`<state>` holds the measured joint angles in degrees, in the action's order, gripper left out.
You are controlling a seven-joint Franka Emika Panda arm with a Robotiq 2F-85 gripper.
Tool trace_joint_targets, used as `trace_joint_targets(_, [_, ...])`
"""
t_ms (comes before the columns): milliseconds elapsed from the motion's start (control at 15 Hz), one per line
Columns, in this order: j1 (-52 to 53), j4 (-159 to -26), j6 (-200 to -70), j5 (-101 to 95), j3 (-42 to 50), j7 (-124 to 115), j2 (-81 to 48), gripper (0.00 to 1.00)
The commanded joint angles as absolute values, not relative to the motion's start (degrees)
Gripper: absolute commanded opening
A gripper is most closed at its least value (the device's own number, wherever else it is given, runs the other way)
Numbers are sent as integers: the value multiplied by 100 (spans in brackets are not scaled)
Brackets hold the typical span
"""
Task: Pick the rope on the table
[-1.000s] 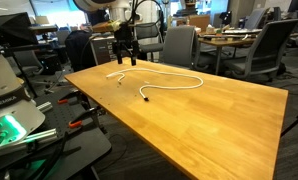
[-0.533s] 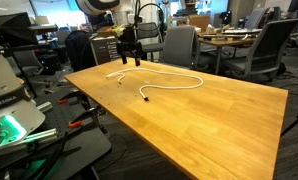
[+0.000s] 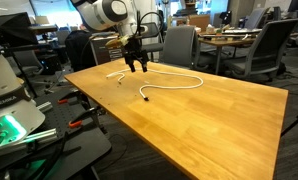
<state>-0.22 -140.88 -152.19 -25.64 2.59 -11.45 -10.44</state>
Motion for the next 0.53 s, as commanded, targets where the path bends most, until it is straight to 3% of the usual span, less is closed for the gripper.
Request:
trace_joint_targets(0, [63,-13131,-14469,-2264,378,-996,-1848,100])
trace_joint_targets(467, [-317,-11949,-13454,-1271,348,39,-2704,100])
